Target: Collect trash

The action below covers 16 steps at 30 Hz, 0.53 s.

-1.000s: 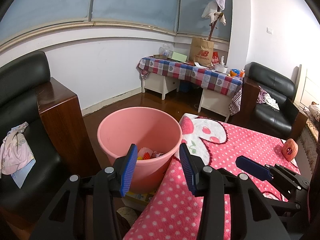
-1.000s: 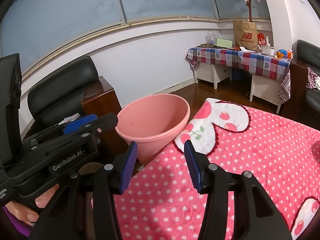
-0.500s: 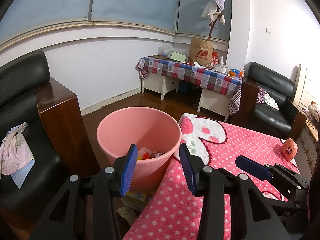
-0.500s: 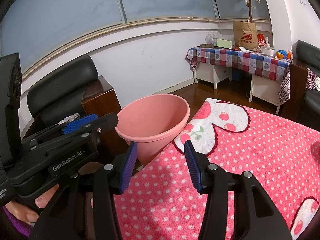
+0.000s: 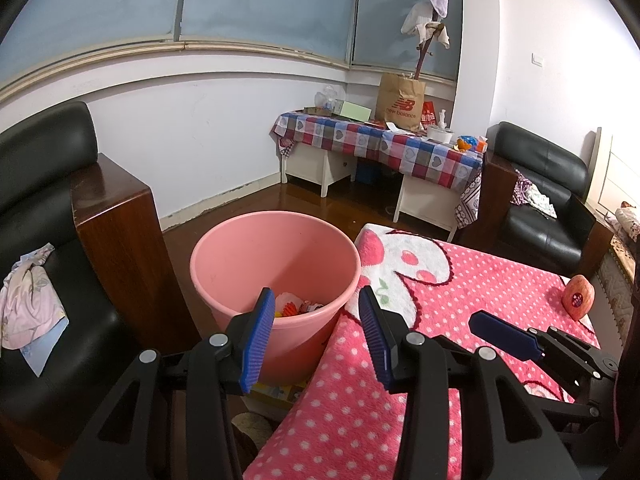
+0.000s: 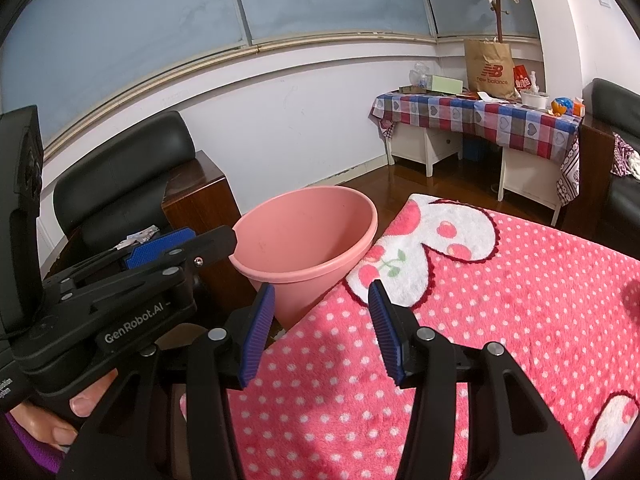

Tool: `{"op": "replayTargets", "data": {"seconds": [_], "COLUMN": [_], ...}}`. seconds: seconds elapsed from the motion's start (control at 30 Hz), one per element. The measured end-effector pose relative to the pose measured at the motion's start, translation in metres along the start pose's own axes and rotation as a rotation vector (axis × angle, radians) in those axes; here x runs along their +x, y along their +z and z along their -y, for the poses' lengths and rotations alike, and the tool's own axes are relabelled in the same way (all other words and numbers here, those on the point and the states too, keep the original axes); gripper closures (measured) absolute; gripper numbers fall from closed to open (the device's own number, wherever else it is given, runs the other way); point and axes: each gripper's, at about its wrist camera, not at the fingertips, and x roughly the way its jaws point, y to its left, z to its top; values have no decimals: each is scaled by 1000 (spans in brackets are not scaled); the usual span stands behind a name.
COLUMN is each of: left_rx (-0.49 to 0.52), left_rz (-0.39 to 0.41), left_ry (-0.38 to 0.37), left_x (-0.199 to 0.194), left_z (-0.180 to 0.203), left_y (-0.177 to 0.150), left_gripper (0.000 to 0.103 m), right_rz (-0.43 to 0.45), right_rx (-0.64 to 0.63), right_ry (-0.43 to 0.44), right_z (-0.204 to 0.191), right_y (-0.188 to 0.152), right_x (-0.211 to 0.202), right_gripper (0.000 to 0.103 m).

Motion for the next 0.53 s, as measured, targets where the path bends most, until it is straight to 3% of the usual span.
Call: {"op": "replayTargets", "data": {"seconds": [0.53], "left_rx": [2], "left_rz": [-19], "left_ry": [-4], "left_x": [9], "left_z": [3], "left_y": [-4], "left_gripper": [60], "right_rz": [-16], "right_rx": [14], "right_ry": [-6], "right_z": [6], "right_y": [-4], "right_x": [4], "right_gripper": [54]}}
